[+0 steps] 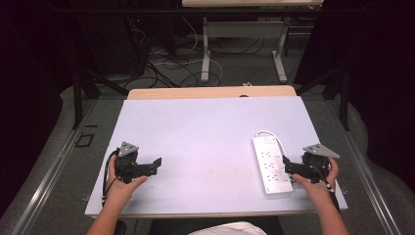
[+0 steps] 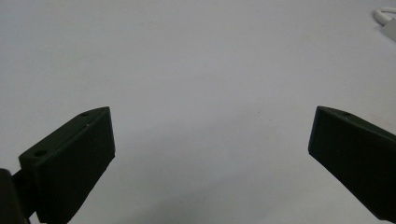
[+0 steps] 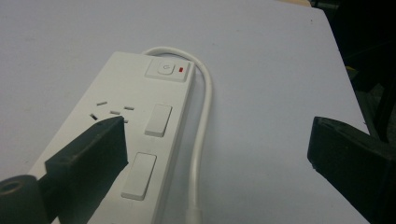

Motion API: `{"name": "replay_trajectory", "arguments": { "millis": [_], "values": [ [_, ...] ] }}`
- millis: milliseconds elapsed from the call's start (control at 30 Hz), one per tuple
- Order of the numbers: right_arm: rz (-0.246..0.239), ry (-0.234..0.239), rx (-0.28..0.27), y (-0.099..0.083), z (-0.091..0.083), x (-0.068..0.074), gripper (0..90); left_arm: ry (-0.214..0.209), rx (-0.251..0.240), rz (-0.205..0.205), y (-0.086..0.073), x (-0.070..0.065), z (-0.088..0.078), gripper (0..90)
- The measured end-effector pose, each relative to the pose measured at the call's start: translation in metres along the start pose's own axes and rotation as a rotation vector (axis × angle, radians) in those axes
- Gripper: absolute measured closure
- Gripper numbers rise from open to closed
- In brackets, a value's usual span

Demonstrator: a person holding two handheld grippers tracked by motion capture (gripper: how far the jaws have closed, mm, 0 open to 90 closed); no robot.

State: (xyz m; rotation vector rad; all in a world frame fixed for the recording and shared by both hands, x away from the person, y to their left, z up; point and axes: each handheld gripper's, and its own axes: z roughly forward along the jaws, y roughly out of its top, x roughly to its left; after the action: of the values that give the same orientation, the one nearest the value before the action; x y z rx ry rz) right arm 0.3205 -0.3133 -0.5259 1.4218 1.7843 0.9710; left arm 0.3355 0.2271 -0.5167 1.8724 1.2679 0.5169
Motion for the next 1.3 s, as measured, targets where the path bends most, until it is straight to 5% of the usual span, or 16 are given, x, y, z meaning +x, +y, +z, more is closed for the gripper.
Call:
{"name": "replay_trajectory", "arguments": {
  "millis": [500, 867, 1133, 1300],
  "values": [
    [0.006, -0.01, -0.011, 0.006, 0.002, 0.003, 17.5, -0.018, 0.025, -0.032, -0.005, 0.006, -0.001, 0.4],
    [-0.021, 0.018, -0.001, 0.012, 0.004, 0.004, 40.9, -0.012, 0.032, -0.014, -0.006, 0.002, 0.001, 0.4],
    [-0.038, -0.04, -0.036, 0.018, 0.008, 0.009, 37.8, -0.013, 0.043, -0.003, -0.007, 0.001, 0.002, 0.4],
    [-0.028, 0.024, -0.006, 0.022, 0.014, 0.009, 44.9, -0.013, 0.043, -0.003, -0.007, 0.001, 0.003, 0.5]
  ]
}}
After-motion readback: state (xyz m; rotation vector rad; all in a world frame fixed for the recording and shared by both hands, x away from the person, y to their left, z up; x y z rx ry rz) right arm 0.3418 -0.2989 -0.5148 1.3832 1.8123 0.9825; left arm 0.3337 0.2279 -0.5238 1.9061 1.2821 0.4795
